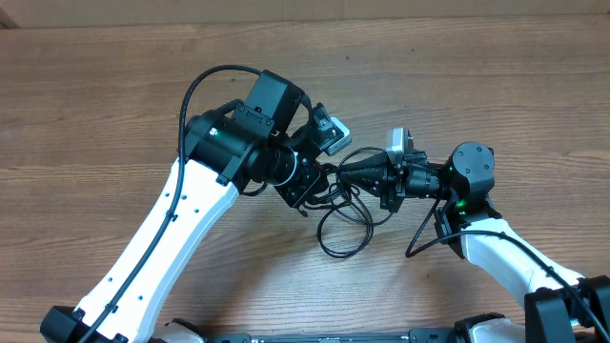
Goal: Untangle cables
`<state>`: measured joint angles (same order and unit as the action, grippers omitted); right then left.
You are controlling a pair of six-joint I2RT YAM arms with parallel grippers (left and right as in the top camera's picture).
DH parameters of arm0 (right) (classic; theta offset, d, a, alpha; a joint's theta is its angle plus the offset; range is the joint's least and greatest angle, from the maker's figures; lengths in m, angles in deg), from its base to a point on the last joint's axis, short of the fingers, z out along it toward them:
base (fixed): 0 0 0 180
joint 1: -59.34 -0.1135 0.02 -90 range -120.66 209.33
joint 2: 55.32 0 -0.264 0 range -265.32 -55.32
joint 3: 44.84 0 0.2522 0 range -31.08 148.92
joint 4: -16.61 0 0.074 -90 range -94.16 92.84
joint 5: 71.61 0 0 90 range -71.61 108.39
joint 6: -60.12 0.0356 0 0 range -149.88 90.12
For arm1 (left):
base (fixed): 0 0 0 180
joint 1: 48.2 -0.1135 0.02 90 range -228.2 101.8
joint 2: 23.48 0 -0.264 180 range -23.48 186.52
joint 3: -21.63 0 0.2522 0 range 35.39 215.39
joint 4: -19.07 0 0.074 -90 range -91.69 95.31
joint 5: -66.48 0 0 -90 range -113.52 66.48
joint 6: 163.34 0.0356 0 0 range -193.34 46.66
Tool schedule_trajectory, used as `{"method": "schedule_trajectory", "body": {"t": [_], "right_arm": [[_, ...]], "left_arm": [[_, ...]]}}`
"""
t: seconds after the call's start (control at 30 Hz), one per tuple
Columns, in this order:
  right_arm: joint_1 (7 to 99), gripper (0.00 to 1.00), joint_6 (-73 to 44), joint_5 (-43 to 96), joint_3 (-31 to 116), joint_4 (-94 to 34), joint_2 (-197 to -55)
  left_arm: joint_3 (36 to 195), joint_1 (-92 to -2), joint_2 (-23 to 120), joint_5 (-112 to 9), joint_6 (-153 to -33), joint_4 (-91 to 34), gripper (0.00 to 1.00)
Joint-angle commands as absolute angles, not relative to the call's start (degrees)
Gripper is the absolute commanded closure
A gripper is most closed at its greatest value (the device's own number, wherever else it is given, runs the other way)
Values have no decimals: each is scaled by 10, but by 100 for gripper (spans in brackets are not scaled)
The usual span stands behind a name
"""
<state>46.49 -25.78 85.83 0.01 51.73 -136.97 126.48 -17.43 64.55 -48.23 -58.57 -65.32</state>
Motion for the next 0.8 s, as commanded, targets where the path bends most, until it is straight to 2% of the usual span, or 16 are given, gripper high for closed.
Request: {"method": "schedule_trajectory", "body": {"t": [0.0,0.27,0.3,0.37,0.77], "right_arm": [[462,96,-254,862,8,510,-1369],[463,96,-254,855,8,490,-1369],[463,96,-254,855,8,490,-1369],[463,96,-254,855,8,488,-1369],[463,96,-254,855,8,486,-1369]], "left_arm": [[1266,-171,634,-494,-588,-651,75],[1266,-171,634,-494,-587,-651,77],[1266,-171,634,-492,-588,-651,80],[1266,-171,634,-490,-588,-651,95],[1266,-197,634,-491,-619,-649,96]]}}
